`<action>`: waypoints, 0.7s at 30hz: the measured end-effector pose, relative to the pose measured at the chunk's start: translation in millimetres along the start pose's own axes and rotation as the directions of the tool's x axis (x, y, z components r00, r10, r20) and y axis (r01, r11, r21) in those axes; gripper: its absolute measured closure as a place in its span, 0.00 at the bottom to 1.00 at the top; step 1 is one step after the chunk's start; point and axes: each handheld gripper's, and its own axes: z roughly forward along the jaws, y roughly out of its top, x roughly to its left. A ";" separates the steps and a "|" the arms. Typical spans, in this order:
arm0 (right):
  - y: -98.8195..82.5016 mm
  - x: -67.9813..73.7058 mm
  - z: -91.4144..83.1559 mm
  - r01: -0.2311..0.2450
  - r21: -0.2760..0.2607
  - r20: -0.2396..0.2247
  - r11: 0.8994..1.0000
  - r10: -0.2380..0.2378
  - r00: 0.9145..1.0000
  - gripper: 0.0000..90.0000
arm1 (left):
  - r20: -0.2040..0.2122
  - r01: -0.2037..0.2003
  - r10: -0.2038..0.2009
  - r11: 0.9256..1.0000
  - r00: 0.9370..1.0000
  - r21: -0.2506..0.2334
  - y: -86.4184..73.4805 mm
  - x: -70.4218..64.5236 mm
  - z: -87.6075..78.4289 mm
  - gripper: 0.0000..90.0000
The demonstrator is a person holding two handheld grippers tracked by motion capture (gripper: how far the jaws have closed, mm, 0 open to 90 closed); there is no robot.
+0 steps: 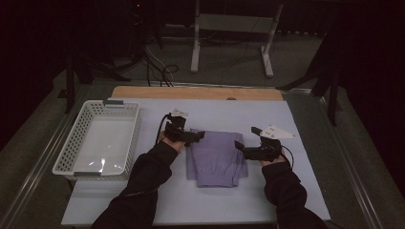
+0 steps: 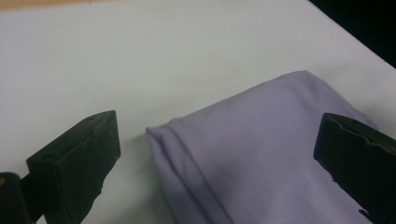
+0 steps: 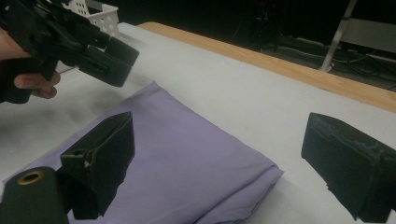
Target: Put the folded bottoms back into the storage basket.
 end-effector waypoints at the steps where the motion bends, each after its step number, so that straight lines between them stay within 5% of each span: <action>1: -0.2 -0.1 0.2 -0.001 0.000 0.000 1.000 0.001 1.000 0.11 | -0.015 0.004 -0.004 1.000 1.000 0.015 -1.2 1.5 2.2 0.02; 4: -1.3 -1.0 1.2 -0.007 0.007 -0.007 1.000 0.007 1.000 0.11 | -0.008 0.036 -0.035 0.999 0.999 0.013 -3.0 7.7 6.6 0.02; 8: -2.6 -1.4 2.2 -0.015 0.009 -0.012 1.000 0.015 1.000 0.11 | -0.041 0.018 -0.017 1.000 0.999 0.009 -4.6 11.1 12.5 0.07; 21: -4.0 -1.6 3.8 -0.019 0.022 -0.015 1.000 0.020 1.000 0.11 | -0.055 -0.059 0.063 0.995 0.997 0.082 -11.7 10.9 30.5 0.21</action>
